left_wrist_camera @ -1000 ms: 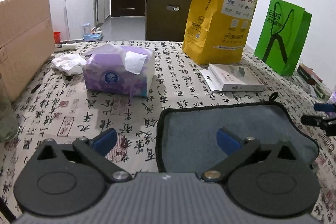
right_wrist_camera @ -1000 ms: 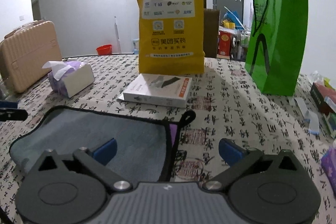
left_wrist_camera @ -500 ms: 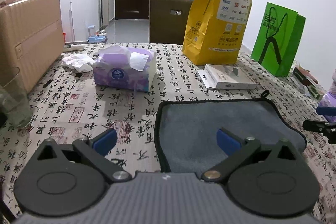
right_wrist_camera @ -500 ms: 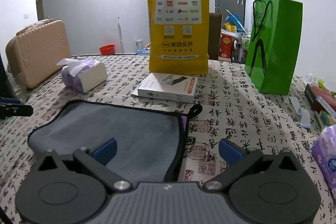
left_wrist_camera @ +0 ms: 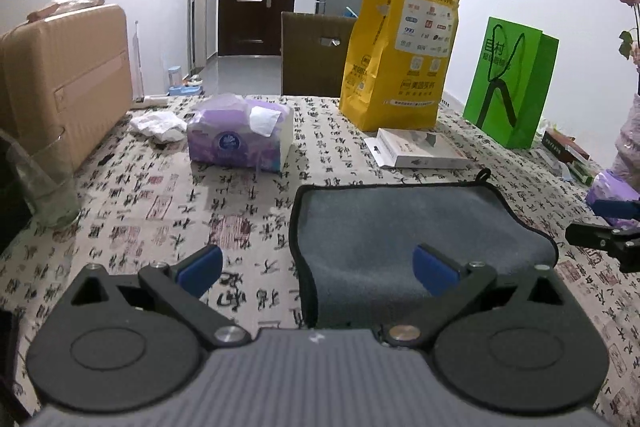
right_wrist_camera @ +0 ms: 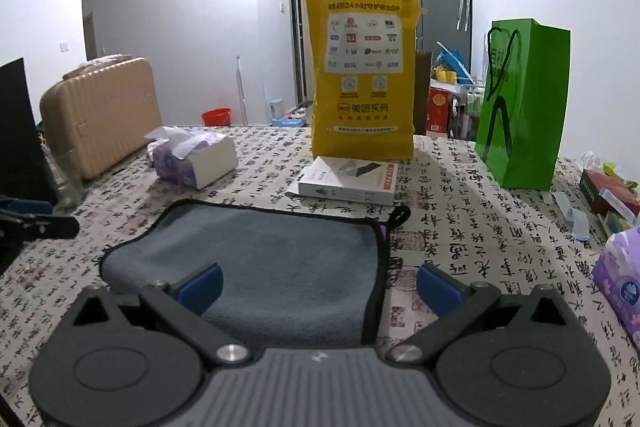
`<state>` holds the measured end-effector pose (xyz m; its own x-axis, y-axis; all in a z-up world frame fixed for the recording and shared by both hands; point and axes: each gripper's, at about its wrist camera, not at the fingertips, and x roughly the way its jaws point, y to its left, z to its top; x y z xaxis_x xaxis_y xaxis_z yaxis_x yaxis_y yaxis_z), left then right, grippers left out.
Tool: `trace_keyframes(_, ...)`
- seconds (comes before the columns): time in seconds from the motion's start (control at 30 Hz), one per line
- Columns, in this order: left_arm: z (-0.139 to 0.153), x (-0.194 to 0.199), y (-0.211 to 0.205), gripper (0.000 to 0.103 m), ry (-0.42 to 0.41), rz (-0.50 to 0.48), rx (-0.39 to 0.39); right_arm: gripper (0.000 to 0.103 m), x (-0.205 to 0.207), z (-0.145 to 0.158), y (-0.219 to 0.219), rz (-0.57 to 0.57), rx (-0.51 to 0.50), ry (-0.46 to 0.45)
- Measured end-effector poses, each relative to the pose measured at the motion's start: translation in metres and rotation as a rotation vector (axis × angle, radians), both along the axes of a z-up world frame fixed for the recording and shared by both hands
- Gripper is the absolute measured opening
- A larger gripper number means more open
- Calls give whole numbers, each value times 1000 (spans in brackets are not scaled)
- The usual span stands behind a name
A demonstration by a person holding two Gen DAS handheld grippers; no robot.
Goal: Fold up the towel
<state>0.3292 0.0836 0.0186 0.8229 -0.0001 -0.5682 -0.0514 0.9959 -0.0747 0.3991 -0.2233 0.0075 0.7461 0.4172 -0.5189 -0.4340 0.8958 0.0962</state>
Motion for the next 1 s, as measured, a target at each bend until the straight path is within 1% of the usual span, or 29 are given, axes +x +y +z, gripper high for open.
trace_keyframes(0.17, 1, -15, -3, 103, -18, -7, 6, 103, -15, -2, 0, -2, 4, -10)
trace_keyframes(0.33, 4, -32, -2, 103, -47, -5, -12, 103, -31, -4, -2, -1, 34, -18)
trace_keyframes(0.57, 4, -52, -2, 103, -60, -3, -16, 103, -55, 1, -3, -9, 31, -44)
trace_keyframes(0.77, 2, -68, -8, 103, -69, -18, -12, 103, -76, 1, -7, -9, 35, -50)
trace_keyframes(1.0, 1, -88, -13, 103, -88, -26, -31, 103, -104, 6, -10, -11, 32, -76)
